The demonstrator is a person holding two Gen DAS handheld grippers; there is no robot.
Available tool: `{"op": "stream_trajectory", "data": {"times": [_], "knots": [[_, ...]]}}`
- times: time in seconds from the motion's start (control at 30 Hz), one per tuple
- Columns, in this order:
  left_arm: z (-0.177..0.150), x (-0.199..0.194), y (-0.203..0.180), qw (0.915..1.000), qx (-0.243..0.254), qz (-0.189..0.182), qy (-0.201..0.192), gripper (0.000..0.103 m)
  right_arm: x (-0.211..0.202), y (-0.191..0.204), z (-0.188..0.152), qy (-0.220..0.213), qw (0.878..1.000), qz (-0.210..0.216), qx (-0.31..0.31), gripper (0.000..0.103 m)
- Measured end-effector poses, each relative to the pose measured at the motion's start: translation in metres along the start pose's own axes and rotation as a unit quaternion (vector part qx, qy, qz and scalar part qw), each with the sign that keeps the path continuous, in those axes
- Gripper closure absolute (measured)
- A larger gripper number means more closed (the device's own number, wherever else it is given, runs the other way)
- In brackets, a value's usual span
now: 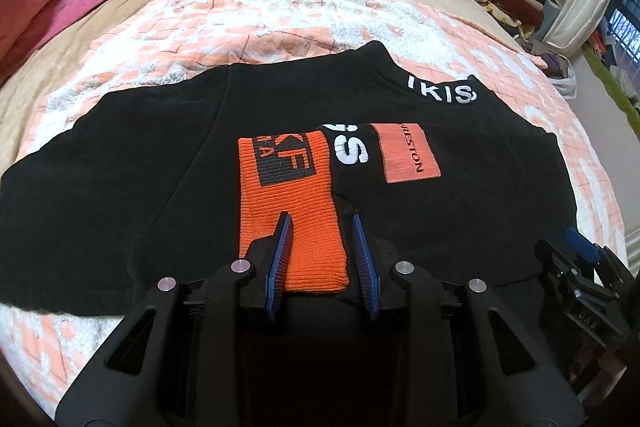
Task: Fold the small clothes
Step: 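Move the left tool toward the other sleeve's orange cuff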
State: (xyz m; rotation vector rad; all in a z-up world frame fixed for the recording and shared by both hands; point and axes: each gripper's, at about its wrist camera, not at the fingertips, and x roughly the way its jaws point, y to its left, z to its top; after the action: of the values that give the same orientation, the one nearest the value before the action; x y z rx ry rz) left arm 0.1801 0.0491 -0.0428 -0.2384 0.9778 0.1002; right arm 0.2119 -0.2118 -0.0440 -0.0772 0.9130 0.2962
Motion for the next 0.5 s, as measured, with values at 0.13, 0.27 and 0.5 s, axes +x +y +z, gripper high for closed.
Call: {"op": "stream_trajectory", "data": {"times": [0.13,0.27,0.5], "knots": [[0.0,0.0,0.0,1.0,-0.002,-0.003,0.001,0.079,-0.003,-0.002,0.0,-0.004,1.0,0.004,0.014,0.027],[0.001,0.0,0.0,1.0,0.002,-0.004,0.003,0.079,-0.008,-0.005,-0.001,-0.01,1.0,0.01,0.025,0.027],[0.001,-0.002,0.0,1.0,0.006,-0.001,0.005,0.077,-0.018,-0.006,-0.001,-0.012,0.999,0.015,0.04,0.023]]}}
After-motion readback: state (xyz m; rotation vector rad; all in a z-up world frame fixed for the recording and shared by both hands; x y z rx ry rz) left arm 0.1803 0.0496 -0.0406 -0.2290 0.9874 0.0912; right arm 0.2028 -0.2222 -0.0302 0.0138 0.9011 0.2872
